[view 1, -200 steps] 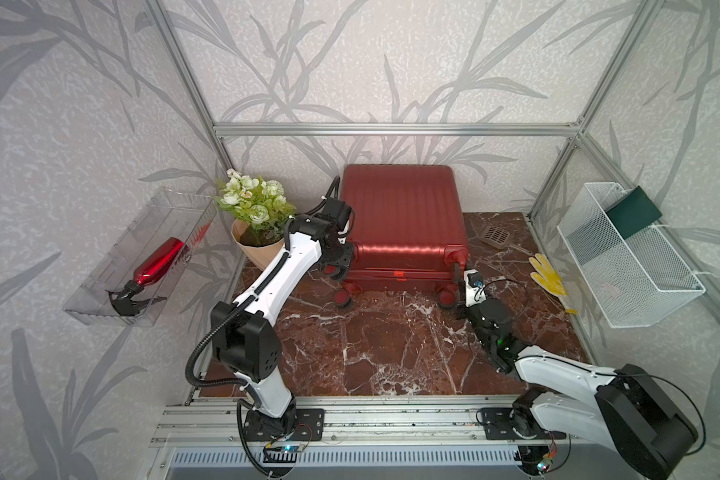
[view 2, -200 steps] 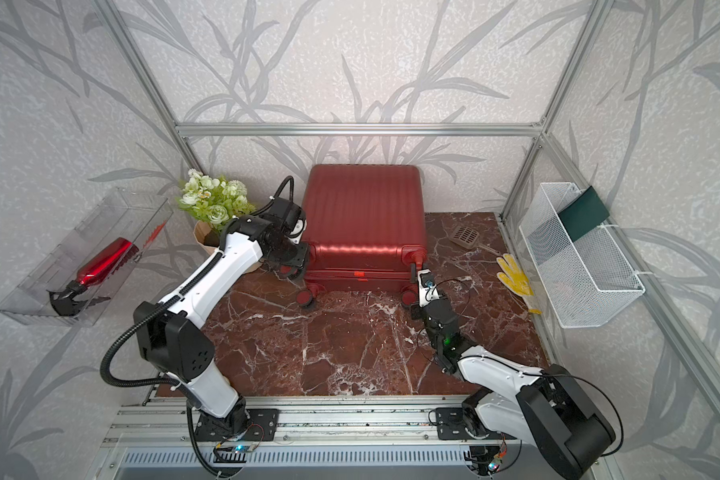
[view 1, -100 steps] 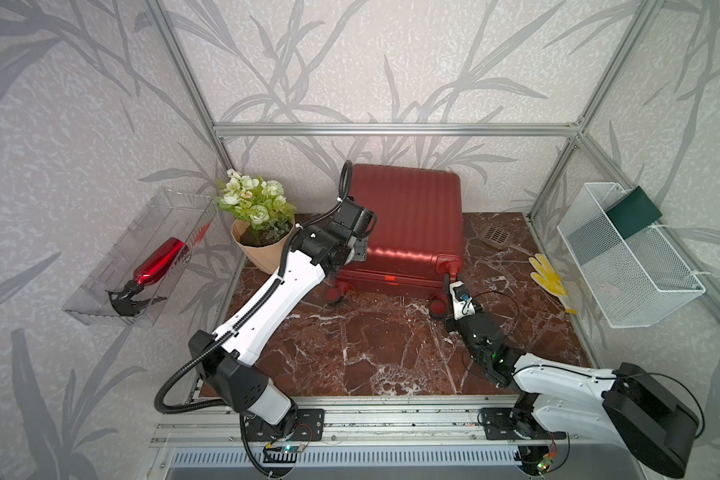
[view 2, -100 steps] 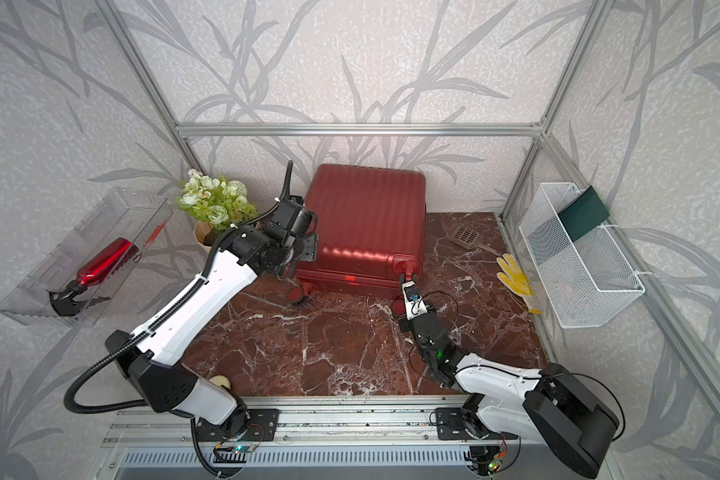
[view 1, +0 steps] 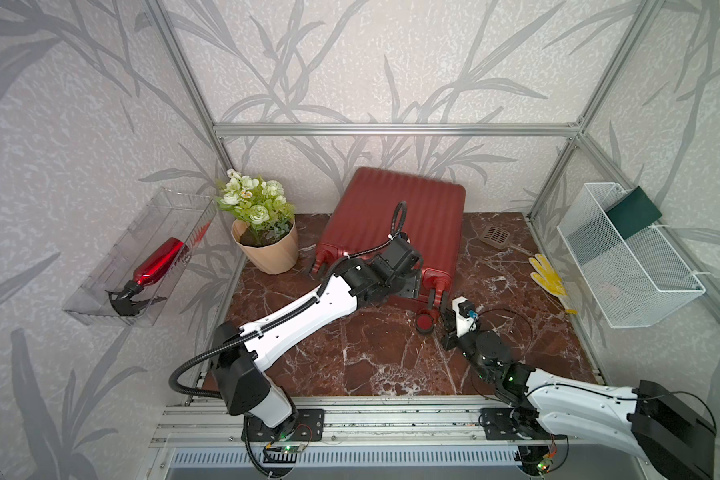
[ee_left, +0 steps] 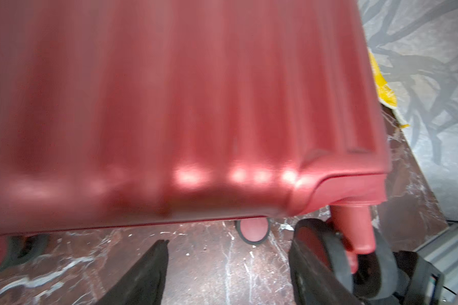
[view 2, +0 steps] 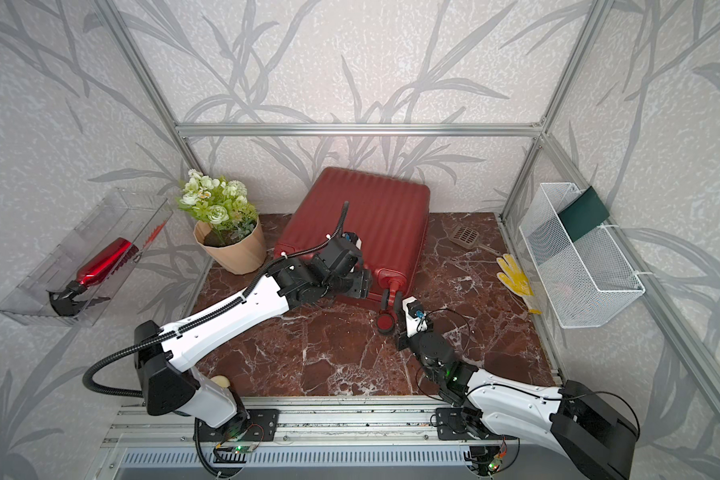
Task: Open the suitcase zippers
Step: Unzip the zipper on the suitcase.
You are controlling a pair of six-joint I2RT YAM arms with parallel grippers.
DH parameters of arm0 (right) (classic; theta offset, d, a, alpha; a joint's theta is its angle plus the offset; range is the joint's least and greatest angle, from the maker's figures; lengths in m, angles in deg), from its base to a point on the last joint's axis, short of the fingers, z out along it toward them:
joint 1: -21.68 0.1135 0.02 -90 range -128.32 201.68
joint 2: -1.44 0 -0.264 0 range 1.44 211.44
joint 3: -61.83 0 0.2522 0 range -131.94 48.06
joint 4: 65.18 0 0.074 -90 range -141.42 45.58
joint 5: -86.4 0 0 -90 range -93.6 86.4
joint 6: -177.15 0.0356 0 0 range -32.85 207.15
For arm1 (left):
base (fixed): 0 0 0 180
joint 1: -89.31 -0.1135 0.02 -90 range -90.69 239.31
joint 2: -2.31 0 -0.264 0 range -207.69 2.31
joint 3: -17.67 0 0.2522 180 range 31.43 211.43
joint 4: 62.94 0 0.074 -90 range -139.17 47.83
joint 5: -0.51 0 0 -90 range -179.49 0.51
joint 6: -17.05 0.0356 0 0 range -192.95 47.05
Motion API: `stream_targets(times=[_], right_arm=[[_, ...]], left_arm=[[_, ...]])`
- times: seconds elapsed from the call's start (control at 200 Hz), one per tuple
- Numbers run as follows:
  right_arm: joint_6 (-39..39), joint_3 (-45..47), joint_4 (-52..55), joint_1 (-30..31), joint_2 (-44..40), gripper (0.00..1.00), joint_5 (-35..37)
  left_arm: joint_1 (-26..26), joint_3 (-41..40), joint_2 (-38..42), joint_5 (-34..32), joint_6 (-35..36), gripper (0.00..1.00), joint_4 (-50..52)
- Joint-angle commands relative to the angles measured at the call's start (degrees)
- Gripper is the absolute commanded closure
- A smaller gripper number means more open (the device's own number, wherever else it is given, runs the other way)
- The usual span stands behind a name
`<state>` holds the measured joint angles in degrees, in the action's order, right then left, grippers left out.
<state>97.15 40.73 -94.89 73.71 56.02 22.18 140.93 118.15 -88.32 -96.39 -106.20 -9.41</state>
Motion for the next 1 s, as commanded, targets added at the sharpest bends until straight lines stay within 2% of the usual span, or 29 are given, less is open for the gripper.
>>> stream_targets(times=[0.0,0.325,0.605,0.75,1.0], right_arm=[[3.22,0.78,-2.83,0.44,-2.23,1.00,1.03],[4.19,1.88,-2.19,0.39,-4.85,1.00,1.49],[5.38,2.58,-1.27,0.44,-6.56,1.00,1.21],[5.48,2.67,-1.20,0.41,-6.59,1.00,1.12],[4.32,2.06,4.35,0.44,-9.52,1.00,3.78]], left_arm=[[1.33,1.41,-1.13,3.28,-3.02,0.26,-4.71],[5.23,6.97,-8.48,4.37,-4.54,0.21,-5.21],[6.55,12.61,-13.85,-1.52,-4.54,0.23,0.41],[6.75,13.72,-15.37,-4.07,-3.54,0.35,2.32],[6.80,13.18,-15.33,-8.24,-0.23,0.66,6.37]])
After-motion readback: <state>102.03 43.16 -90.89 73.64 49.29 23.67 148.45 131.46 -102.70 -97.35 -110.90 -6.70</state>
